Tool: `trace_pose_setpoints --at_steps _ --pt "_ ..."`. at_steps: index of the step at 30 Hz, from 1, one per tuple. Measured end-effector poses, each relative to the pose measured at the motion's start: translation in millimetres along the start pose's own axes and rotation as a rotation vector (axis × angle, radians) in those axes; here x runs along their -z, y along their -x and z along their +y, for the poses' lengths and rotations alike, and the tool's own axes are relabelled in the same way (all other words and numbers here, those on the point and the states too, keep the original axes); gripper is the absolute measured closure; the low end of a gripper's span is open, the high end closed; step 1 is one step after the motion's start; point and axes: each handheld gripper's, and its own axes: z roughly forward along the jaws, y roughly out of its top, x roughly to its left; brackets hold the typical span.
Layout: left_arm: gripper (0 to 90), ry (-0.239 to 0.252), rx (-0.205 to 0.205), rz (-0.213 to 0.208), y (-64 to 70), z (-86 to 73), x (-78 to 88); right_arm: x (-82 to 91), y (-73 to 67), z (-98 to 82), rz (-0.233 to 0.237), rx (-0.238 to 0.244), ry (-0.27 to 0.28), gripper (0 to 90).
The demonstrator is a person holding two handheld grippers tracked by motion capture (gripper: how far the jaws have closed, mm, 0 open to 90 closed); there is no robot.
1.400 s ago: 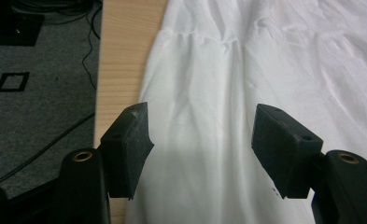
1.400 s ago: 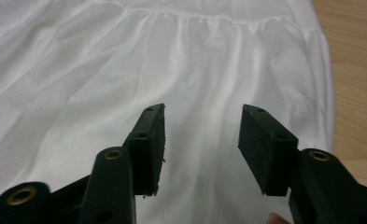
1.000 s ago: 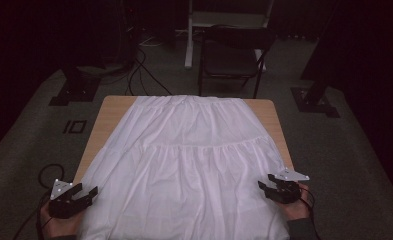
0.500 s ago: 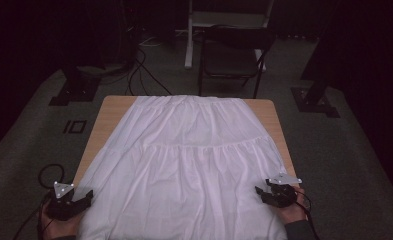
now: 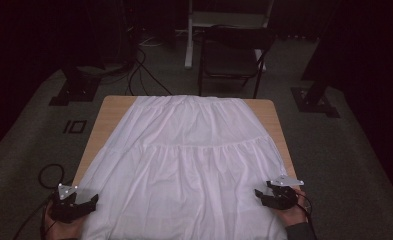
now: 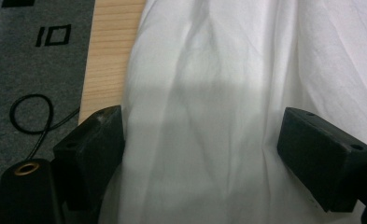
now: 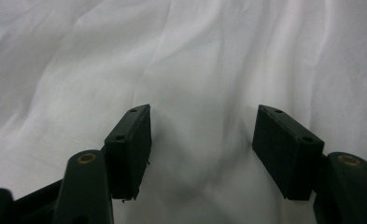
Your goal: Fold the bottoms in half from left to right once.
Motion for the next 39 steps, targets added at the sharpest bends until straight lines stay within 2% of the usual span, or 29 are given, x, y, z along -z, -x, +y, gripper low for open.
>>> trace_pose_setpoints --at_steps 1,5,8,10,12,14,18,21,22,23,26,29,30,33,36,37,38,39 --pt "19.1 -0.006 -0.006 -0.006 -0.4 1.6 1.5 -0.1 -1.0 -0.2 0.001 -0.003 0.001 35.5" --pt "55.8 0.002 -0.02 -0.025 -2.3 3.8 5.3 -0.5 -5.5 -1.2 0.001 -0.003 0.007 33.3" --pt "75.4 -0.008 -0.034 -0.035 -2.8 7.0 4.5 -1.2 -9.9 -1.7 -0.001 -0.002 0.014 31.9" --pt "84.2 -0.018 -0.067 0.019 -2.0 9.6 3.6 -2.0 -14.1 -1.8 0.001 -0.001 0.018 30.5" --pt "86.7 -0.035 -0.073 0.064 -5.1 12.6 3.0 -2.9 -18.5 -1.2 0.0 -0.001 0.019 29.6" --pt "87.3 -0.028 -0.066 0.083 -9.8 14.2 3.3 -4.3 -23.1 -0.4 0.002 0.002 0.022 29.1" --pt "87.5 0.043 -0.032 0.09 -16.5 19.7 15.2 -7.8 -33.6 2.7 0.014 0.013 0.024 29.1" --pt "87.5 0.091 -0.022 0.112 -20.0 24.4 25.3 -11.3 -43.9 6.1 0.028 0.03 0.025 29.1" --pt "87.5 0.091 -0.022 0.112 -20.0 24.4 25.3 -13.0 -48.1 7.5 0.037 0.038 0.026 29.1" --pt "87.5 0.113 -0.005 0.13 -25.4 27.5 30.0 -14.8 -52.5 9.0 0.045 0.047 0.028 29.0" --pt "87.6 0.138 0.026 0.162 -35.3 31.7 36.6 -20.6 -67.4 14.5 0.069 0.07 0.03 29.0" --pt "87.6 0.145 0.039 0.172 -38.9 32.9 38.9 -22.7 -72.9 16.4 0.076 0.078 0.031 29.0" --pt "87.6 0.167 0.078 0.183 -45.5 37.3 46.0 -29.3 -91.9 23.0 0.091 0.091 0.031 29.0" --pt "87.6 0.204 0.068 0.149 -38.3 45.7 54.8 -36.4 -111.0 30.0 0.105 0.11 0.03 29.0" --pt "87.6 0.245 0.027 0.103 -21.3 57.9 61.5 -41.9 -125.6 36.0 0.118 0.119 0.025 28.9" --pt "87.5 0.245 0.027 0.103 -21.3 57.9 61.5 -43.2 -127.9 37.7 0.119 0.123 0.023 28.9" --pt "87.5 0.266 -0.009 0.07 -7.1 67.6 64.4 -44.1 -129.2 39.0 0.119 0.127 0.018 28.9" --pt "87.5 0.274 -0.028 0.053 0.9 72.6 65.8 -44.5 -130.2 40.3 0.12 0.122 0.013 28.9"
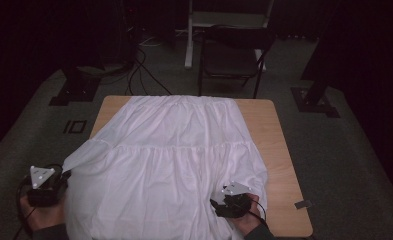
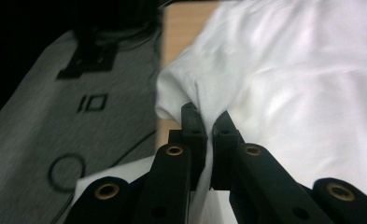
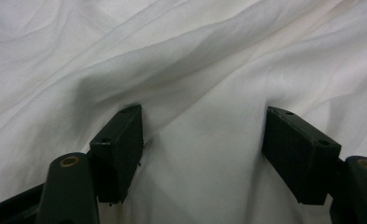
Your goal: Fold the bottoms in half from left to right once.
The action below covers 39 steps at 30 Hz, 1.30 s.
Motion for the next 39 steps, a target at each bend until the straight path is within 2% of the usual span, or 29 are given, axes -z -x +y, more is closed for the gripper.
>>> trace_pose_setpoints --at_steps 2,3,4,8,10,13,17,18,19,20,23,26,27,28,30,31,32,34,35,36,37,38,39 --pt "87.5 0.019 -0.031 -0.044 15.9 10.7 0.1 0.3 1.5 1.1 0.004 0.011 -0.01 29.5" --pt "87.5 0.019 -0.031 -0.044 15.9 10.7 0.1 2.1 2.9 1.6 -0.003 0.018 -0.017 30.2" --pt "87.5 0.034 -0.063 -0.098 34.3 20.6 -0.6 5.4 4.5 1.8 -0.017 0.028 -0.014 30.2" --pt "87.4 0.048 -0.152 -0.18 76.5 37.3 -4.3 34.5 24.9 0.0 -0.051 0.025 0.072 32.6" --pt "87.4 0.047 -0.19 -0.229 97.8 44.4 -8.1 49.7 40.0 -5.0 -0.077 0.007 0.09 34.5" --pt "87.4 0.046 -0.243 -0.298 132.1 54.0 -14.3 57.7 61.5 -19.6 -0.113 -0.025 0.046 36.8" --pt "87.4 0.048 -0.313 -0.392 178.3 67.6 -23.9 53.7 81.0 -37.1 -0.162 -0.047 -0.058 40.5" --pt "87.4 0.048 -0.328 -0.42 190.1 71.3 -26.4 52.7 84.6 -39.0 -0.163 -0.065 -0.065 41.1" --pt "87.4 0.048 -0.328 -0.42 190.1 71.3 -26.4 52.9 87.7 -39.3 -0.144 -0.087 -0.065 41.1" --pt "87.4 0.054 -0.347 -0.475 214.0 79.2 -30.6 52.7 89.3 -39.5 -0.135 -0.091 -0.066 41.0" --pt "87.4 0.071 -0.374 -0.557 249.4 91.2 -33.5 52.2 91.8 -39.0 -0.121 -0.098 -0.07 40.8" --pt "87.4 0.086 -0.358 -0.67 284.0 99.2 -31.9 52.2 93.3 -39.8 -0.111 -0.11 -0.066 40.5" --pt "87.5 0.085 -0.342 -0.71 295.9 99.7 -31.9 52.1 93.6 -40.0 -0.111 -0.108 -0.064 40.4" --pt "87.5 0.075 -0.345 -0.745 308.4 99.1 -31.8 52.0 93.9 -40.2 -0.11 -0.107 -0.062 40.4" --pt "87.4 0.047 -0.393 -0.789 332.8 94.7 -33.3 52.0 94.1 -40.5 -0.11 -0.109 -0.059 40.4" --pt "87.3 0.047 -0.393 -0.789 332.8 94.7 -33.3 52.0 94.1 -40.5 -0.11 -0.109 -0.059 40.4" --pt "87.2 -0.004 -0.438 -0.822 353.1 86.4 -42.2 52.0 94.1 -40.6 -0.111 -0.108 -0.058 40.4" --pt "85.2 -0.065 -0.46 -0.849 364.6 75.6 -56.0 52.0 94.0 -40.6 -0.111 -0.11 -0.059 40.4" --pt "80.9 -0.089 -0.455 -0.876 366.7 70.6 -61.9 52.0 94.0 -40.6 -0.111 -0.109 -0.059 40.4" --pt "75.3 -0.089 -0.455 -0.876 366.7 70.6 -61.9 52.0 93.8 -40.5 -0.111 -0.11 -0.06 40.4" --pt "75.3 -0.101 -0.448 -0.898 366.0 66.9 -66.1 52.0 93.8 -40.5 -0.111 -0.11 -0.06 40.4" --pt "70.1 -0.101 -0.448 -0.898 366.0 66.9 -66.1 52.0 93.8 -40.5 -0.111 -0.11 -0.06 40.4" --pt "61.3 -0.106 -0.445 -0.893 358.2 63.4 -68.3 51.8 93.7 -40.0 -0.112 -0.111 -0.062 40.4"
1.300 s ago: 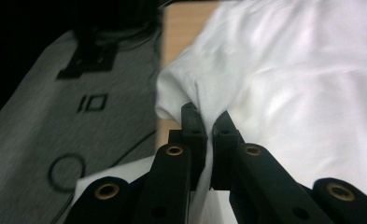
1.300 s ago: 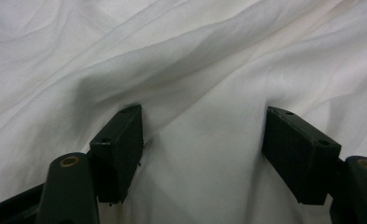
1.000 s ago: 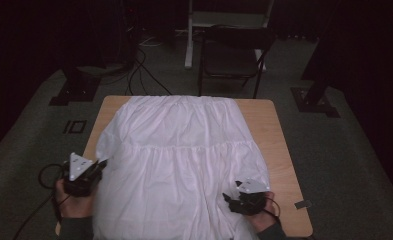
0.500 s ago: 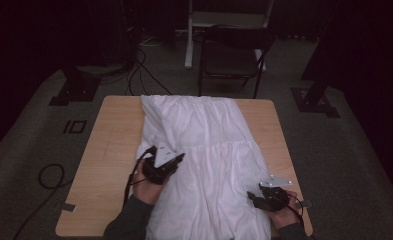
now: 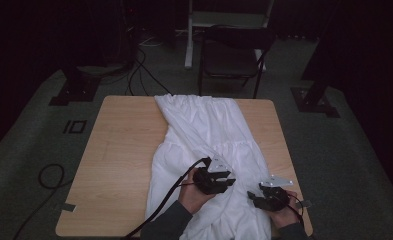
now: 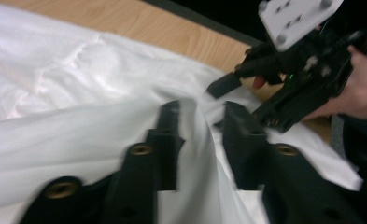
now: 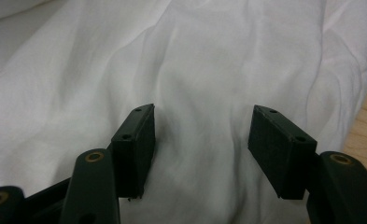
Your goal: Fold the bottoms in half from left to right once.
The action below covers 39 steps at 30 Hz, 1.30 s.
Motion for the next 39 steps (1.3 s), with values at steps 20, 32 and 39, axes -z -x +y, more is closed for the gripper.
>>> trace_pose_setpoints --at_steps 20,32,39 --pt "58.4 -0.137 0.181 0.323 -73.3 -131.5 35.5 -0.8 10.0 2.6 0.017 0.014 -0.018 38.1" --pt "59.0 -0.14 0.272 0.446 -131.8 -167.4 93.8 15.3 39.3 -13.5 0.018 -0.071 0.009 38.9" --pt "58.8 -0.154 0.308 0.49 -137.7 -173.9 105.9 25.8 46.0 -13.4 -0.062 -0.113 0.036 41.7"
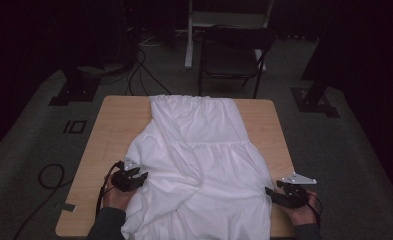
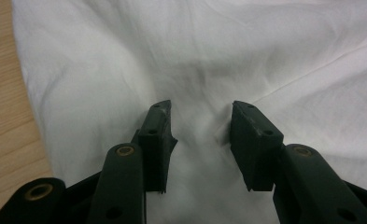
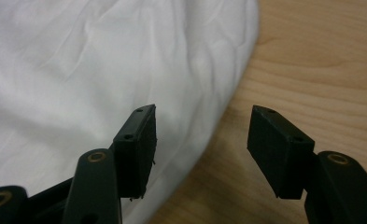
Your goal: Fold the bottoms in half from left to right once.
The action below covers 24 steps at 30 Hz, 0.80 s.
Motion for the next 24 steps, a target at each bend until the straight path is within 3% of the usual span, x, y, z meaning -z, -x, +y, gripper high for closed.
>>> trace_pose_setpoints --at_steps 4,5,9,10,11,12,14,15,18,19,20,21,23,24 --pt "56.3 0.009 0.015 0.012 4.4 -1.7 1.1 -3.7 -10.6 9.6 -0.028 -0.02 0.002 45.7" --pt "54.5 0.01 0.016 0.011 6.7 -1.9 2.0 -2.9 -18.0 14.7 -0.011 -0.017 0.025 45.7" --pt "48.6 0.036 -0.019 0.011 15.3 -2.6 13.1 -7.8 -63.6 43.3 0.149 0.117 0.08 44.2" --pt "47.8 0.047 -0.019 0.012 16.3 -3.4 17.0 -12.0 -74.5 51.3 0.181 0.14 0.083 44.1" --pt "47.3 0.047 -0.019 0.012 16.3 -3.4 17.0 -12.0 -74.5 51.3 0.181 0.14 0.083 44.1" --pt "46.8 0.062 -0.013 0.019 16.1 -6.2 24.2 -23.5 -97.5 67.6 0.255 0.176 0.086 44.4" --pt "46.6 0.062 -0.013 0.019 16.1 -6.2 24.2 -27.4 -105.4 72.5 0.271 0.192 0.083 44.4" --pt "46.2 0.082 0.008 0.028 11.6 -12.3 35.9 -36.6 -127.4 83.2 0.319 0.227 0.079 47.1" --pt "45.7 0.09 0.031 0.035 6.4 -17.3 42.6 -48.4 -158.5 93.5 0.389 0.297 0.081 50.4" --pt "45.7 0.088 0.042 0.039 3.4 -20.0 45.2 -48.4 -158.5 93.5 0.389 0.297 0.081 50.4" --pt "45.3 0.079 0.057 0.053 -0.5 -23.8 47.6 -53.1 -167.7 95.7 0.39 0.317 0.072 50.7" --pt "44.4 0.07 0.072 0.061 -3.5 -27.1 49.0 -65.2 -181.6 99.2 0.349 0.341 0.029 47.1" --pt "43.0 0.053 0.114 0.054 -12.2 -36.3 50.8 -76.1 -184.6 99.9 0.302 0.322 0.006 37.5" --pt "42.6 0.051 0.132 0.04 -15.3 -39.0 50.9 -80.1 -184.8 99.8 0.309 0.31 -0.002 35.1"
